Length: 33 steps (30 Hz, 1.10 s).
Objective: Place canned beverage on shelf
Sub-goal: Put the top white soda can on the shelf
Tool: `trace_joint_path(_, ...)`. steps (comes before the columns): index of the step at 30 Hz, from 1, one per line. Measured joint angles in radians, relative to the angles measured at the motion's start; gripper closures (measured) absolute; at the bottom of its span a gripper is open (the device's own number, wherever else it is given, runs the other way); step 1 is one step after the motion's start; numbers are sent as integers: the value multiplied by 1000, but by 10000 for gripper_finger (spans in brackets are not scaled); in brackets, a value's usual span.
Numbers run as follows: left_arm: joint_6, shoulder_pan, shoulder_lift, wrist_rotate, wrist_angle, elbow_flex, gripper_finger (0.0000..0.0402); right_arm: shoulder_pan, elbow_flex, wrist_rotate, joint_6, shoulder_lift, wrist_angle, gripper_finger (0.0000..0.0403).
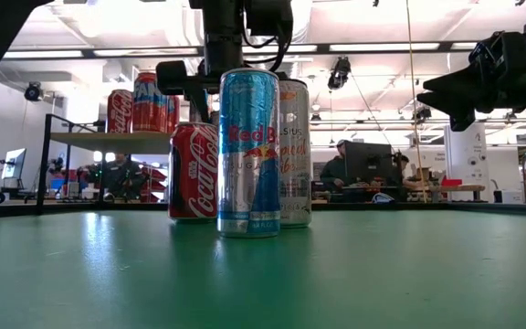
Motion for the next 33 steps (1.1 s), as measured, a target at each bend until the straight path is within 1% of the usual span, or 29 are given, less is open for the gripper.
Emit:
trace_joint_path(2, 6, 0, -2, 1, 0, 0, 160, 0, 0, 0, 0, 0, 0, 241)
trace_joint_path(5, 69, 0, -5, 17, -11, 15, 160, 0, 0, 0, 0, 0, 0, 241)
trace_joint_path(11, 209, -1, -10, 25, -107, 150, 160, 0, 0, 0, 0, 0, 0, 241)
trace_joint_path(16, 434, 0, -10, 21, -229, 304, 157, 0, 0, 0, 0, 0, 0, 241)
trace_joint_path(20, 599, 1, -11, -7, -305, 417, 155, 0, 0, 0, 0, 0, 0, 241)
trace_joint_path(26, 814, 12, -11, -7, -323, 564, 154, 0, 0, 0, 0, 0, 0, 241)
trace_joint_path(30, 946, 32, -18, -9, -318, 570, 154, 0, 0, 0, 0, 0, 0, 241)
trace_joint_path(33, 992, 66, -17, -1, -328, 565, 153, 0, 0, 0, 0, 0, -1, 241)
